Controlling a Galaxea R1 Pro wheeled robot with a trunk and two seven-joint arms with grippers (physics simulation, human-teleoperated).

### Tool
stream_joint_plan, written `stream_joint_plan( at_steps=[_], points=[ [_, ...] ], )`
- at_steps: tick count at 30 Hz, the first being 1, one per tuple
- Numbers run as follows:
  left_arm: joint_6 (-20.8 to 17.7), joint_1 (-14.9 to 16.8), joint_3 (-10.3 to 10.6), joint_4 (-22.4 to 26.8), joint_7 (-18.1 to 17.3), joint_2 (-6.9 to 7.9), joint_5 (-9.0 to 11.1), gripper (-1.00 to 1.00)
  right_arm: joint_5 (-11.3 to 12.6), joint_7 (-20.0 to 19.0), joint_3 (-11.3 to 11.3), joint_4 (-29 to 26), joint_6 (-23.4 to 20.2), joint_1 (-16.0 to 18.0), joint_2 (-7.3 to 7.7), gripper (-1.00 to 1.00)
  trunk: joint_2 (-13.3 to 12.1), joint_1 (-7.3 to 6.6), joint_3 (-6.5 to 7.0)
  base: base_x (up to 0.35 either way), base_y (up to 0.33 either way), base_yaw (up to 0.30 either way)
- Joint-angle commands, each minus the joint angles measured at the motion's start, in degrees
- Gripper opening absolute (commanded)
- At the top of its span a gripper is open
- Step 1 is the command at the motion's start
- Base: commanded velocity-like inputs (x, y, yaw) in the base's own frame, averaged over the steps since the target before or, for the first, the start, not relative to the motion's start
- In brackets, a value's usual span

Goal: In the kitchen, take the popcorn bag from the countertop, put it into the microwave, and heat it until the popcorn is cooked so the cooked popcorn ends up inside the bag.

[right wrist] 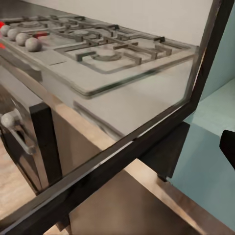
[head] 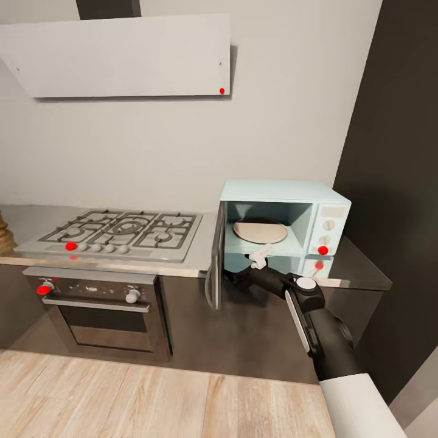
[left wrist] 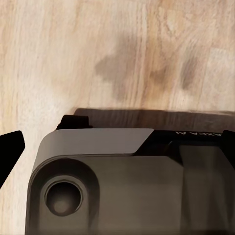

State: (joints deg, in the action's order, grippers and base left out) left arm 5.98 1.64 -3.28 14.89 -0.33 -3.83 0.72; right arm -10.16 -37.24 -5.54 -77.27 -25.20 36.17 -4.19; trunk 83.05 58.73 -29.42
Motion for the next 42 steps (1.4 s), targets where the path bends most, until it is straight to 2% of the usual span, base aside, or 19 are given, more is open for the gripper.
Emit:
stream_joint_plan(
  at_steps=[1,22,31,42],
  points=[
    [0.17,0.03,-0.32,-0.04,-0.03,-0.04,0.07,1.0,-0.48,-0.38,0.08,-0.07,-0.2,0.04,-0.03,1.0,0.03,0.0,-0.06,0.0,0.0,0.011],
    [0.17,0.03,-0.26,-0.04,-0.03,-0.04,0.07,1.0,-0.48,-0.38,0.07,-0.07,-0.2,0.04,-0.03,1.0,0.03,0.0,-0.3,0.0,-0.006,0.045],
    [0.17,0.03,-0.06,-0.04,-0.03,-0.13,-0.01,1.0,-0.48,-0.39,0.08,-0.09,-0.2,0.04,-0.02,1.0,0.03,0.0,-0.3,-0.084,-0.284,0.0],
    [0.17,0.03,-0.28,-0.04,-0.03,-0.1,0.07,1.0,-0.49,-0.32,0.31,0.55,0.21,-0.24,0.05,1.0,0.03,0.0,-0.3,-0.273,-0.209,0.0]
  ],
)
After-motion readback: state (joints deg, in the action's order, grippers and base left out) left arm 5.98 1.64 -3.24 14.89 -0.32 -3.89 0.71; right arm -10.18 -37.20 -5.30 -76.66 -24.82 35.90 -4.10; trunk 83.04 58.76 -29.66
